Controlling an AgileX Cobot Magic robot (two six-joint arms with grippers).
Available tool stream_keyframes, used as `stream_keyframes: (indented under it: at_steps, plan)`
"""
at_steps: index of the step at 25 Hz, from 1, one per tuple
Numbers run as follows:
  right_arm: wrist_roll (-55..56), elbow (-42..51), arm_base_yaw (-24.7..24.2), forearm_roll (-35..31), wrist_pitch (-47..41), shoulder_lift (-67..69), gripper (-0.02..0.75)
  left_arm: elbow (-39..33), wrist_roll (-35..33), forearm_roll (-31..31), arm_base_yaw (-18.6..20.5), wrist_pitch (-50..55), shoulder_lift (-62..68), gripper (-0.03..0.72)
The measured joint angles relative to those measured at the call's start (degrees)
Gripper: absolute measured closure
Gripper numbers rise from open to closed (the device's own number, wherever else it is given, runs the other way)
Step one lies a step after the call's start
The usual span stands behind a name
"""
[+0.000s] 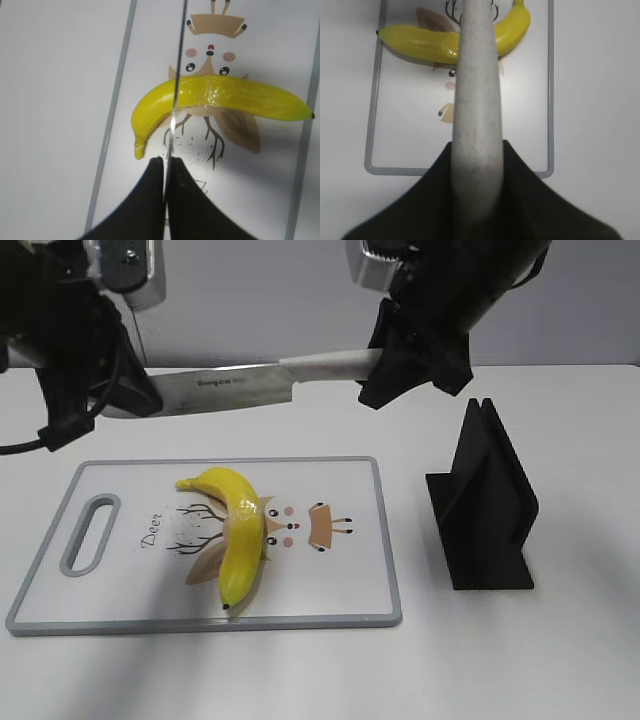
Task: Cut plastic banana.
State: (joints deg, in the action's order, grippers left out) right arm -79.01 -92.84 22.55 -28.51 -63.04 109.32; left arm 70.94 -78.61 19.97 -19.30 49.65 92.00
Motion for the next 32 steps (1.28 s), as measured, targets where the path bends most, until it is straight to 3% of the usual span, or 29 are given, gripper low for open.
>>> stream_keyframes:
  at_steps: [10, 14, 23, 32]
  plan:
    - [3.5, 2.6, 0.3, 2.2, 3.6, 15.9, 0.566, -0.3, 0.5, 2.1, -0.1, -4.2, 21.2, 0.698]
    - [6.1, 1.8, 0.0, 2.3, 2.5, 18.7, 0.552, 0.8, 0.7, 3.0, 0.0, -3.2, 23.7, 0.696]
    - [7.3, 1.5, 0.5, 3.9, 2.9, 15.8, 0.551, -0.2, 1.3, 1.4, -0.2, -4.3, 19.9, 0.695]
    - [7.7, -1.5, 0.7, 4.3, -1.1, 2.3, 0.553, -0.6, 1.7, 0.1, -0.4, -1.8, 1.6, 0.699]
